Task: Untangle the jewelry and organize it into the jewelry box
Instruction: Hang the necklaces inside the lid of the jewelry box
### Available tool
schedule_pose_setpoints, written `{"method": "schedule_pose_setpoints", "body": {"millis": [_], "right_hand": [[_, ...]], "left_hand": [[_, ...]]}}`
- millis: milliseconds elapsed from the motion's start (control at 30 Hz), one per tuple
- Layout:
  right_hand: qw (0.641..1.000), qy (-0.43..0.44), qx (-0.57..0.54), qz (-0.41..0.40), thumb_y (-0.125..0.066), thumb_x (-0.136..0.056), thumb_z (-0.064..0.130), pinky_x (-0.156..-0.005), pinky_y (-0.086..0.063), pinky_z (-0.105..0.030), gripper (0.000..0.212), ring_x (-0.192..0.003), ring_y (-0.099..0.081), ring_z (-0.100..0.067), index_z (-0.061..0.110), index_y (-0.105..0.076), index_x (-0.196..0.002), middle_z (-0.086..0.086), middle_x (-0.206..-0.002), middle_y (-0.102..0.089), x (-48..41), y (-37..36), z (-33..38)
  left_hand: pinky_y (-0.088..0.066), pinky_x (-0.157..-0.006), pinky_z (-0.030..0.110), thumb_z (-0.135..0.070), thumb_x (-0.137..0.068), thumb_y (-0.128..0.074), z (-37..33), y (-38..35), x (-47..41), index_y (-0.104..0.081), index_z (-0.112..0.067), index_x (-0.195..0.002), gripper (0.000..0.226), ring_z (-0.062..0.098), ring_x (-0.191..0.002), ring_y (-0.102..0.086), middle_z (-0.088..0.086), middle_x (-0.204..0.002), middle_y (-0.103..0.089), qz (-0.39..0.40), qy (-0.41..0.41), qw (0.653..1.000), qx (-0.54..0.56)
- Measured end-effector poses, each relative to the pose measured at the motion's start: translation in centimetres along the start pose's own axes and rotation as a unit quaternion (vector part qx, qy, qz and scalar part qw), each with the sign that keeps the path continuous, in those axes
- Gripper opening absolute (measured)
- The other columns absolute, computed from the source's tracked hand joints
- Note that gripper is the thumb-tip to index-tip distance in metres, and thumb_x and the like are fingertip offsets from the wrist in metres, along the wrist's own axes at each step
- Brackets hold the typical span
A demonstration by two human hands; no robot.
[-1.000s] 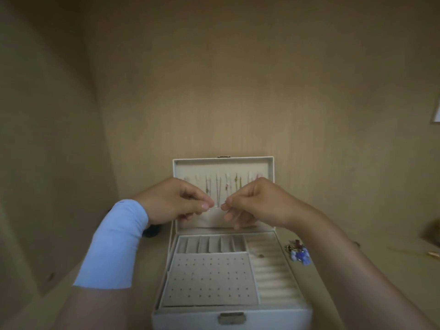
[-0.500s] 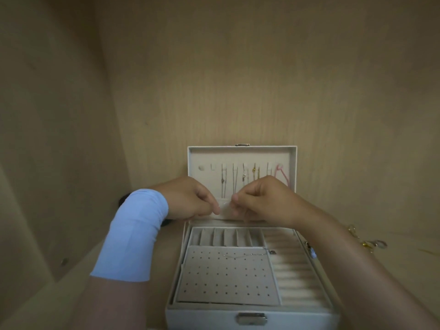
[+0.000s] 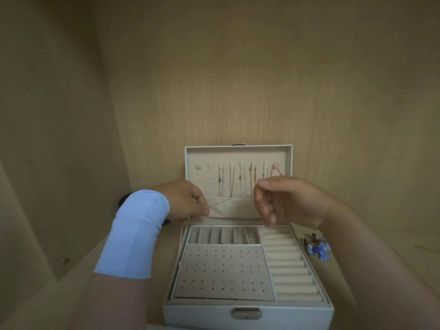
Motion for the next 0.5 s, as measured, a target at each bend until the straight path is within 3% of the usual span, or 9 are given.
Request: {"method": "schedule_pose_setpoints", "body": {"millis": [100, 200, 233, 300, 400, 467, 500], "right_hand": [[0.998, 0.022, -0.064, 0.003, -0.057, -0.088, 0.027, -0.060, -0.051, -0.034, 0.019, -0.051, -0.047, -0.017, 0.014, -0.070, -0.086, -0.004, -0.064, -0.052, -0.3, -0.1, 0.4], [0.998, 0.029, 0.014, -0.049, -0.049, -0.102, 0.023, -0.049, -0.043, -0.028, 0.023, -0.050, -0.038, -0.015, 0.014, -0.069, -0.095, -0.003, -0.065, -0.048, -0.9, -0.1, 0.7], [0.996, 0.028, 0.054, -0.065, -0.047, -0.104, 0.022, -0.046, -0.039, -0.026, 0.025, -0.050, -0.037, -0.014, 0.014, -0.070, -0.096, -0.003, -0.065, -0.049, -1.0, -0.3, 0.8], [0.991, 0.022, 0.111, -0.076, -0.047, -0.105, 0.021, -0.044, -0.035, -0.025, 0.026, -0.050, -0.039, -0.014, 0.015, -0.071, -0.096, -0.003, -0.065, -0.052, -1.2, -1.1, 0.9], [0.988, 0.023, 0.133, -0.081, -0.048, -0.104, 0.021, -0.041, -0.034, -0.023, 0.026, -0.049, -0.042, -0.015, 0.015, -0.070, -0.092, -0.005, -0.066, -0.055, -1.5, -2.2, 1.2], [0.987, 0.019, 0.127, -0.096, -0.049, -0.104, 0.021, -0.041, -0.035, -0.023, 0.025, -0.048, -0.044, -0.016, 0.011, -0.068, -0.092, -0.005, -0.064, -0.056, -1.5, -2.2, 1.3], [0.987, 0.012, 0.121, -0.101, -0.049, -0.104, 0.022, -0.041, -0.035, -0.024, 0.025, -0.048, -0.045, -0.016, 0.009, -0.067, -0.093, -0.005, -0.064, -0.057, -1.5, -2.1, 1.3]], "left_hand": [[-0.043, -0.050, 0.012, -0.028, -0.089, -0.069, -0.7, -0.9, 0.4, -0.074, -0.023, -0.092, 0.008, 0.002, -0.050, -0.056, -0.015, -0.055, -0.063, 0.035, 0.013, 0.998, -0.042], [-0.053, -0.082, 0.023, -0.034, -0.087, -0.069, -1.4, -1.2, 0.9, -0.072, -0.030, -0.106, 0.019, 0.009, -0.085, -0.067, -0.006, -0.099, -0.072, 0.054, 0.017, 0.994, -0.095], [-0.050, -0.088, 0.025, -0.034, -0.089, -0.067, -1.9, -1.1, 1.1, -0.069, -0.032, -0.110, 0.021, 0.011, -0.093, -0.067, -0.007, -0.105, -0.069, 0.048, 0.008, 0.994, -0.096], [-0.046, -0.086, 0.023, -0.028, -0.094, -0.060, -3.4, -0.3, 1.3, -0.064, -0.033, -0.116, 0.023, 0.010, -0.096, -0.064, -0.010, -0.105, -0.064, 0.007, -0.038, 0.997, -0.071], [-0.049, -0.088, 0.019, -0.008, -0.095, -0.056, -5.7, 0.4, 1.2, -0.060, -0.020, -0.124, 0.031, 0.009, -0.101, -0.062, -0.003, -0.111, -0.068, -0.042, -0.135, 0.981, 0.135], [-0.054, -0.093, 0.028, 0.006, -0.092, -0.050, -6.2, -0.3, 1.0, -0.057, -0.012, -0.125, 0.038, 0.016, -0.095, -0.065, 0.004, -0.099, -0.071, -0.008, -0.148, 0.943, 0.298], [-0.057, -0.088, 0.031, 0.007, -0.092, -0.048, -6.2, -0.7, 0.9, -0.058, -0.010, -0.123, 0.037, 0.019, -0.089, -0.067, 0.007, -0.092, -0.071, 0.010, -0.140, 0.929, 0.342]]}}
Point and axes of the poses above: each hand's wrist, its own x-axis away from the middle knuckle, its own y-axis out of the back of the hand, z = x × y, the point moved 8 cm from there along -x, towards the middle knuckle
